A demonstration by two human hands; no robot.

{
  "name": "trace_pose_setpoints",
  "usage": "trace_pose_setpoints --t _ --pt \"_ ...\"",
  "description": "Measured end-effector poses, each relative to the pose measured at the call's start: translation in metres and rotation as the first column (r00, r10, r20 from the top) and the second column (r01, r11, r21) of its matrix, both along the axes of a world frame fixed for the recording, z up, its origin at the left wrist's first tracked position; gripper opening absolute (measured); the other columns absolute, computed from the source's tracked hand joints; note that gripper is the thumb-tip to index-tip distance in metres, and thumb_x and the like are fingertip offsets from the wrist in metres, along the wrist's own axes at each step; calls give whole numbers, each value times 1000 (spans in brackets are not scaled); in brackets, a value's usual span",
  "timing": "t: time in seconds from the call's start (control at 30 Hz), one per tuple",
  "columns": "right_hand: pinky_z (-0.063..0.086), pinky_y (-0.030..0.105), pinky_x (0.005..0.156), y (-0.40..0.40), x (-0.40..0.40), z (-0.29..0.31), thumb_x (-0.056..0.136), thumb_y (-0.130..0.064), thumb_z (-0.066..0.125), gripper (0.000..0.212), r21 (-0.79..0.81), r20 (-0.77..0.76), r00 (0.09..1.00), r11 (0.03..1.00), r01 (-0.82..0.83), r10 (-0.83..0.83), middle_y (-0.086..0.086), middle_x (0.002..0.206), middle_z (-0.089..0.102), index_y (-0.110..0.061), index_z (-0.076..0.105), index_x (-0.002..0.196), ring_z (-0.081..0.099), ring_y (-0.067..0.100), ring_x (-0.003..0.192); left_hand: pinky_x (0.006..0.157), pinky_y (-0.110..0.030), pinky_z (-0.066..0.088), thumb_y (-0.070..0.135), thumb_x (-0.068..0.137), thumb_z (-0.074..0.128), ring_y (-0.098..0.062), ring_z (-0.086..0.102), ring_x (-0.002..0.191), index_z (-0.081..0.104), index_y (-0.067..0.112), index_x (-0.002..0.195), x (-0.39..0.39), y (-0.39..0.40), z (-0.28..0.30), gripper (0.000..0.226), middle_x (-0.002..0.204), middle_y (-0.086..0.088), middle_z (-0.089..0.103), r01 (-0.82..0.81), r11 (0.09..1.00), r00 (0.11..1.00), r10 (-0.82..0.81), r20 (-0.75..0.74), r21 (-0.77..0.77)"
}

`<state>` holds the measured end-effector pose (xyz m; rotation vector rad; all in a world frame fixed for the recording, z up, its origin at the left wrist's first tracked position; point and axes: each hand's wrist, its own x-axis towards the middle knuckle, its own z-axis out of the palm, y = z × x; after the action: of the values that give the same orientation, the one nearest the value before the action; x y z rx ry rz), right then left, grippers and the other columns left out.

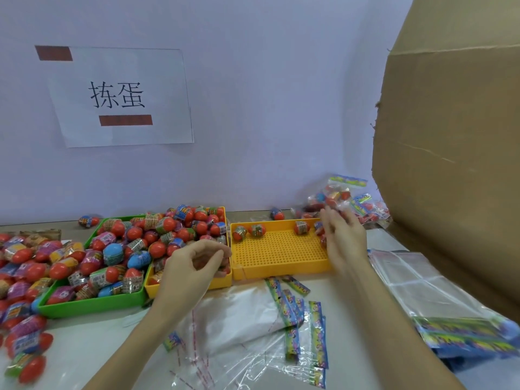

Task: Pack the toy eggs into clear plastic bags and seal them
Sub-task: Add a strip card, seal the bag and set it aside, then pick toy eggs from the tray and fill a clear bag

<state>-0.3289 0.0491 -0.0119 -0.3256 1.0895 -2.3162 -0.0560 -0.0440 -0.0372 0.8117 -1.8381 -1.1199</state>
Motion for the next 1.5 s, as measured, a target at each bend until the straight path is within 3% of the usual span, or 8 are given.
trace_pose_setpoints --t 0.17,0.4,0.53,0.63,0.77,1.13,1.33,1.5 --pt "36 46 124 -5 2 -4 107 3 51 82 145 -106 992 988 -45 61 16 170 28 -17 0 168 40 28 152 77 -25 64 4 101 68 -12 77 87 82 21 99 0 0 -1 22 89 9 79 27 999 999 -25 42 -43" --pt "59 32 99 -4 14 0 103 4 57 37 157 -161 969 975 -160 185 16 131 70 -3 57 140 71 25 119 82 -27 64 7 99 71 -8 75 88 80 24 101 3 4 3 20 88 12 78 43 989 994 -27 111 -141" --pt "64 27 75 -1 26 4 106 5 49 23 175 -205 928 945 -277 310 18 99 79 3 69 116 79 27 94 76 -25 59 25 94 79 -8 68 92 78 24 110 6 9 11 16 102 18 71 212 878 966 -122 229 -428" --pt "62 25 67 0 36 5 106 1 53 21 256 -294 865 906 -338 406 14 85 76 1 73 112 75 23 77 82 -17 53 56 90 76 -1 61 98 76 30 120 5 14 13 40 110 24 64 523 774 812 -324 485 -358" --pt "59 26 64 -1 49 2 106 -1 53 21 345 -410 767 862 -371 494 14 84 74 1 74 111 71 22 73 104 -7 35 79 79 71 13 40 124 63 37 141 0 18 0 75 136 29 51 658 688 629 -280 725 -305" --pt "58 28 64 0 62 2 108 -6 54 23 481 -478 637 787 -386 605 10 86 75 -7 77 108 71 24 74 102 -13 41 39 106 63 6 49 121 75 27 131 2 18 7 31 135 18 63 651 687 659 -301 689 -323" --pt "60 27 67 11 58 11 106 -23 62 20 707 -400 310 506 -494 863 15 100 78 -10 75 114 76 30 83 93 -25 53 32 102 69 -1 65 104 79 22 113 3 19 10 17 115 15 74 615 697 691 -250 678 -370" --pt "62 38 84 15 61 14 103 -28 67 16 875 -386 37 379 -301 922 5 101 80 -16 74 113 76 21 92 88 -23 55 27 101 68 -3 68 97 77 22 111 3 18 8 15 107 13 75 560 743 717 -212 664 -368"
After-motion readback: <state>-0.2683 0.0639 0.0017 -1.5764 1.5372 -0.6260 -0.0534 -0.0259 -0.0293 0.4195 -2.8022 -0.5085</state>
